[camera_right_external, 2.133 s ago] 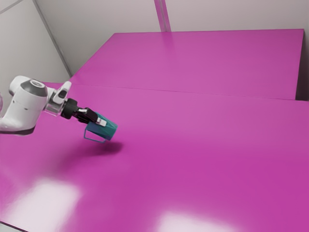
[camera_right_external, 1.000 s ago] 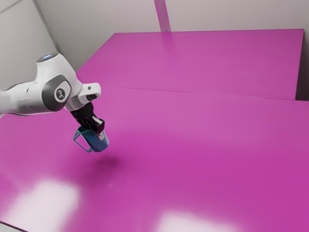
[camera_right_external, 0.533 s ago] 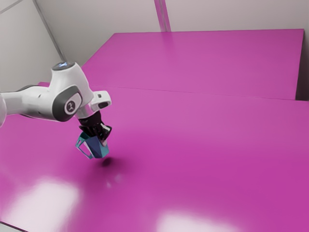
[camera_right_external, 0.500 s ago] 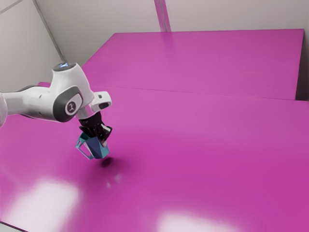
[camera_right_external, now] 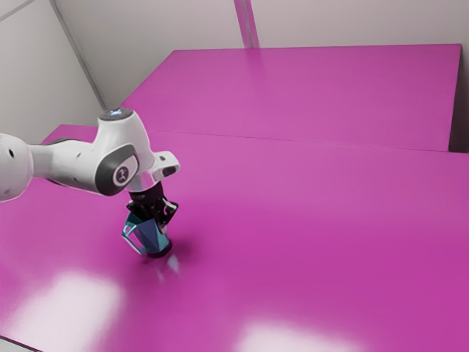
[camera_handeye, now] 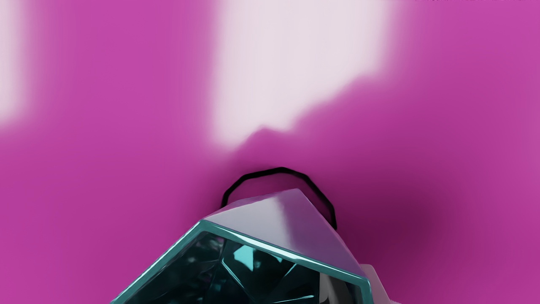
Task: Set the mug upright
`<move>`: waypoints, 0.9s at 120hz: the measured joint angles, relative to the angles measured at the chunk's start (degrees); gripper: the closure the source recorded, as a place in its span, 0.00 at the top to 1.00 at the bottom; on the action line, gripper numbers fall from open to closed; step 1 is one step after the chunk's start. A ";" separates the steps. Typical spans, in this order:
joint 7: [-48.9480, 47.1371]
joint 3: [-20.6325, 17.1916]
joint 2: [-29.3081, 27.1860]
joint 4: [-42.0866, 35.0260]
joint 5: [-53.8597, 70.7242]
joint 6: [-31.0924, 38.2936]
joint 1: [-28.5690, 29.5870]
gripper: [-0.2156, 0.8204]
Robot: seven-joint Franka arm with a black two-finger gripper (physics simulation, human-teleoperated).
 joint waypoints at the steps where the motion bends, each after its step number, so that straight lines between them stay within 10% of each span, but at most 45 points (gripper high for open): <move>1: -0.10 -0.01 0.06 0.00 0.01 0.05 -0.01 0.06; 35: -2.86 -0.07 1.52 -0.11 0.18 1.82 -0.60 0.08; 78: -4.62 -0.25 -0.90 -0.04 0.02 2.98 -1.29 0.55; 108: -5.03 -1.05 -5.53 1.65 -0.02 1.14 -1.53 0.70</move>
